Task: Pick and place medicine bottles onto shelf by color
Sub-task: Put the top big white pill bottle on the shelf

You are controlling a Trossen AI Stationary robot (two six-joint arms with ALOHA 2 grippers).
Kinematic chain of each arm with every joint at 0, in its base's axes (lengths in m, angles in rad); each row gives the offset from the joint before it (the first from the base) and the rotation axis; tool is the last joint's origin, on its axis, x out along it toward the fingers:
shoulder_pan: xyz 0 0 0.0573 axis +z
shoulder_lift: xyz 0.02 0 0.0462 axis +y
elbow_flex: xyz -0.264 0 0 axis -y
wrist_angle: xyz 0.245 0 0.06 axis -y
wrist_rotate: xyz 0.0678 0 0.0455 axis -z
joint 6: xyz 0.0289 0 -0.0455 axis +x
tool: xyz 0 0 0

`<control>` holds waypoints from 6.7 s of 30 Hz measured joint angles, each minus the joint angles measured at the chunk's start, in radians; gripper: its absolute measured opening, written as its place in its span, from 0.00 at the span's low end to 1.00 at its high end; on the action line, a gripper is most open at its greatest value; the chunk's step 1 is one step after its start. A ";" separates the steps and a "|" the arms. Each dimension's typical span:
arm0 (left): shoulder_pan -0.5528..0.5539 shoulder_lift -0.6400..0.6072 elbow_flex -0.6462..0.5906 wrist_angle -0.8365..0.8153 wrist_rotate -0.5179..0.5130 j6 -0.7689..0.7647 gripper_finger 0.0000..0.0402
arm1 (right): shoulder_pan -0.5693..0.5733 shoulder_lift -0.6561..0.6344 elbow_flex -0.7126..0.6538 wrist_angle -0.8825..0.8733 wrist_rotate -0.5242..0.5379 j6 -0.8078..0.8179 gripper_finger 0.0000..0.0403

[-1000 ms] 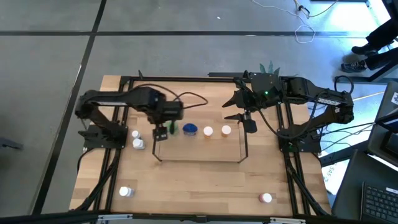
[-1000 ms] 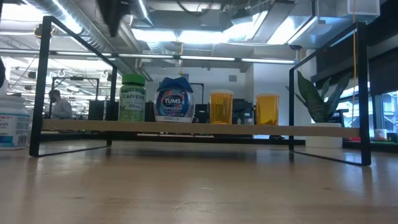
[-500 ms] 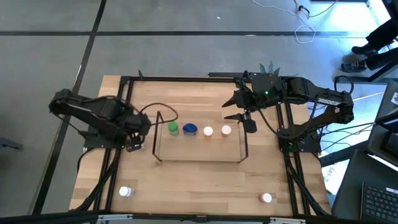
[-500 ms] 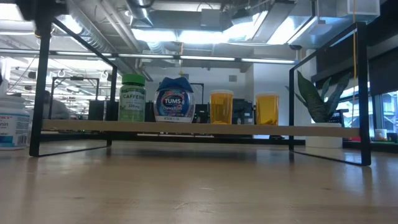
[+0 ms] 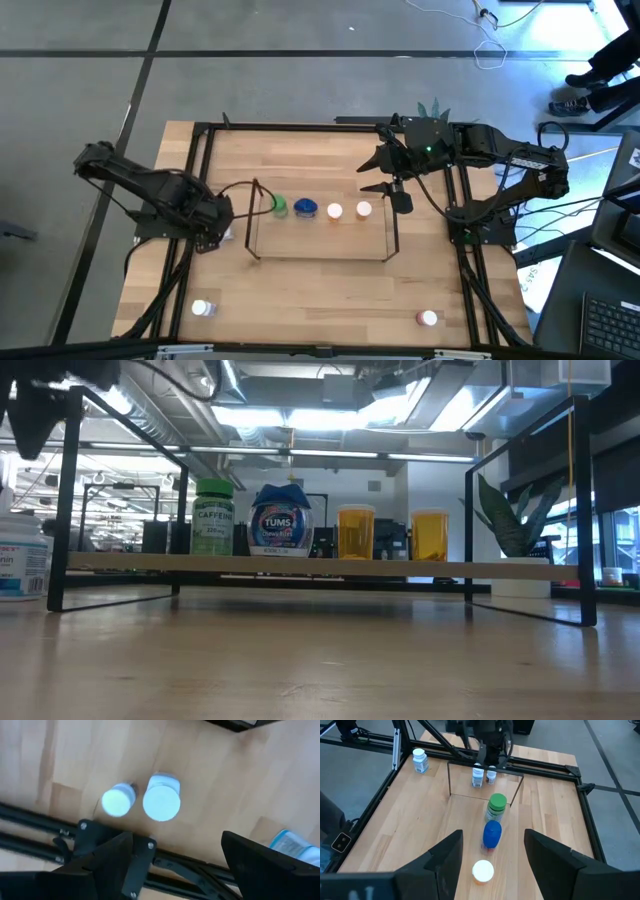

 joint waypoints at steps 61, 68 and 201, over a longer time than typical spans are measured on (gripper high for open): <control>-0.029 0.001 -0.306 0.307 -0.030 0.214 0.75 | 0.000 0.000 0.000 0.005 0.000 0.000 0.53; -0.029 0.007 -0.313 0.316 -0.033 0.246 0.75 | 0.000 0.000 0.000 0.005 0.000 0.000 0.53; 0.204 0.609 0.374 0.336 -0.018 0.525 0.39 | 0.000 0.000 0.000 0.013 0.000 0.000 0.53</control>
